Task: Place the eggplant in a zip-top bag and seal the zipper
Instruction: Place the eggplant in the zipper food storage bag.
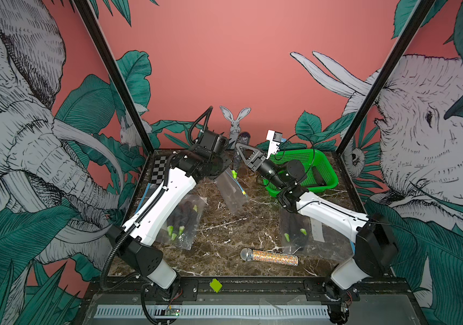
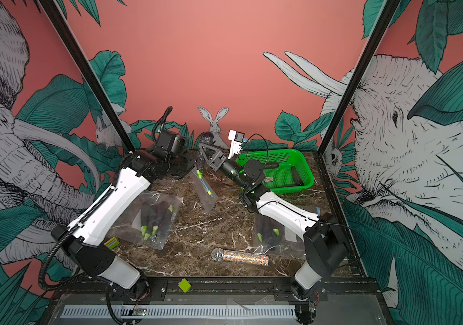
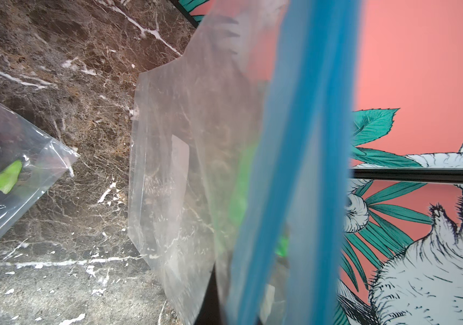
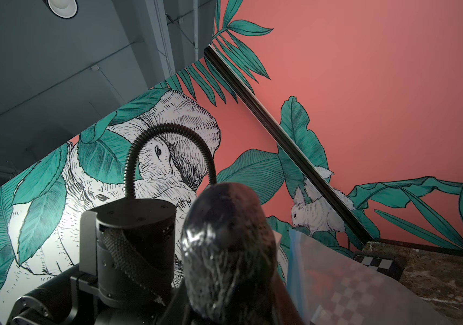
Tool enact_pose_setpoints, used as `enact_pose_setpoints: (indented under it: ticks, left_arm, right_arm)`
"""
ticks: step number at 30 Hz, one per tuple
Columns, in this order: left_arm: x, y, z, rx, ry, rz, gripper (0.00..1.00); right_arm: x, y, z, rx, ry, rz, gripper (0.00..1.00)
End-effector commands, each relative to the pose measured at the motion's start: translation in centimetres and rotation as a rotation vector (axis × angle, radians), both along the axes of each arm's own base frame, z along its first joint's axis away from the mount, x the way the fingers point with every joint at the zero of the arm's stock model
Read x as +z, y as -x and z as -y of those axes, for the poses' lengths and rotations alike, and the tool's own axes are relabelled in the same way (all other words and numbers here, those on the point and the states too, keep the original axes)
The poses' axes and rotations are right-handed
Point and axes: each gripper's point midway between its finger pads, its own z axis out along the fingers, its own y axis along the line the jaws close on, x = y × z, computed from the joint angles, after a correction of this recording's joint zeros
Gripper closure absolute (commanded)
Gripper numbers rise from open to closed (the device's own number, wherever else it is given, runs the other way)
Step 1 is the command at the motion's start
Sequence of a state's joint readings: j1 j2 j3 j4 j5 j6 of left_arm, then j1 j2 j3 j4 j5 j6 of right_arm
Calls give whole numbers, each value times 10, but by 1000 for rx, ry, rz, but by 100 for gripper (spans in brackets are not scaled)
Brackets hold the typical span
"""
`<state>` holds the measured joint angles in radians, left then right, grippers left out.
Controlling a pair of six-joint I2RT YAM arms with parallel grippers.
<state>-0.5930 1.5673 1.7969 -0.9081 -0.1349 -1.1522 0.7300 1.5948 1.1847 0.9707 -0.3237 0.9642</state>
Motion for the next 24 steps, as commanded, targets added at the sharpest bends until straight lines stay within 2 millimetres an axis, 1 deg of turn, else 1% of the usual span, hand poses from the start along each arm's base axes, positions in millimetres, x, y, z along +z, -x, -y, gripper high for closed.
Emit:
enact_pose_setpoints:
  ticks: [1,5,8,14,19,22,24]
  left_arm:
    - [8,1,0,5,28,8,100]
    - [7,1,1,2,32,4,100]
    - [9,2,3,-8,42,8,100]
    - [12,3,5,-29,65,17,100]
    - [16,5,6,-53,64,34,100]
    - [18,5,7,-70,61,42,100]
    - [21,4,10,-89,62,54,100]
  right_arm:
    - [-1,2,-6,-10,-23,46,97]
    - [-12,-2,-12,-8,-30,39,98]
    - [-21,-6,-15,-32,0,43,98]
    - [-34,-10,-16,-100,110,92,99]
    - [-43,-12,-10,-171,227,135,99]
    - [-53,-13,-13,-171,283,143,99]
    - [-57,-10,-19,-135,331,153,98]
